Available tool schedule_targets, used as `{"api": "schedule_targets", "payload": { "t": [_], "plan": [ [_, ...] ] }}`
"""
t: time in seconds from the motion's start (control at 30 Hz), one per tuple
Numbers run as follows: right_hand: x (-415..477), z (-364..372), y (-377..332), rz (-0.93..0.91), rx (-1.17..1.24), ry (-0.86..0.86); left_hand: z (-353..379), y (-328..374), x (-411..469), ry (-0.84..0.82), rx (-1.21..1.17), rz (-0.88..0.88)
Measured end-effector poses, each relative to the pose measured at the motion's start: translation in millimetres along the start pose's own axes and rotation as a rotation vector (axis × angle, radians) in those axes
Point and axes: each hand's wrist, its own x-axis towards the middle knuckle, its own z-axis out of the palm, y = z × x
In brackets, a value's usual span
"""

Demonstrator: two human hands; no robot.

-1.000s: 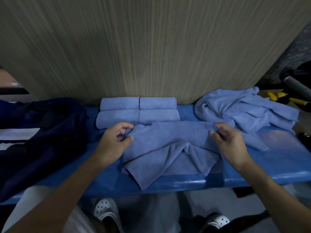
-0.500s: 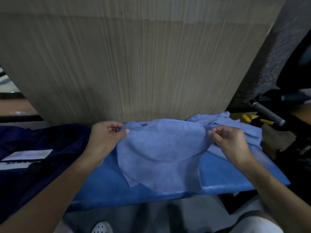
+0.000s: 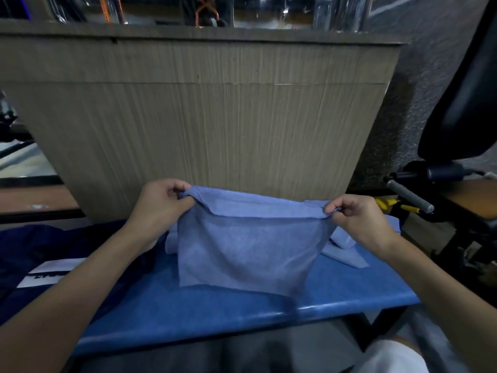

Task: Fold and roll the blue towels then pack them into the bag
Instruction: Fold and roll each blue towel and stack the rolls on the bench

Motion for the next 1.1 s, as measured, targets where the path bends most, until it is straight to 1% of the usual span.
{"api": "schedule_targets", "payload": {
  "t": [0.17, 0.4, 0.53, 0.77, 0.97, 1.1],
  "plan": [
    [0, -2, -3, 0.021, 0.013, -0.058, -7, 17, -1, 0.019, -0.037, 0.052],
    [-5, -2, -9, -0.094, 0.015, -0.119, -11, 30, 3, 0.046, -0.049, 0.101],
    [-10, -2, -20, -0.117, -0.061, -0.188, -11, 36, 6, 0.028, -0.077, 0.109],
    [-15, -6, -24, -0.16, -0.113, -0.187, -10, 48, 5, 0.001, -0.103, 0.144],
    [-17, -5, -30, -0.125, -0.142, -0.334, -10, 60, 9, -0.01, -0.077, 0.168],
    [-17, -5, -30, -0.106, -0.148, -0.299, -12, 64, 11, -0.021, -0.054, 0.165]
  ]
}}
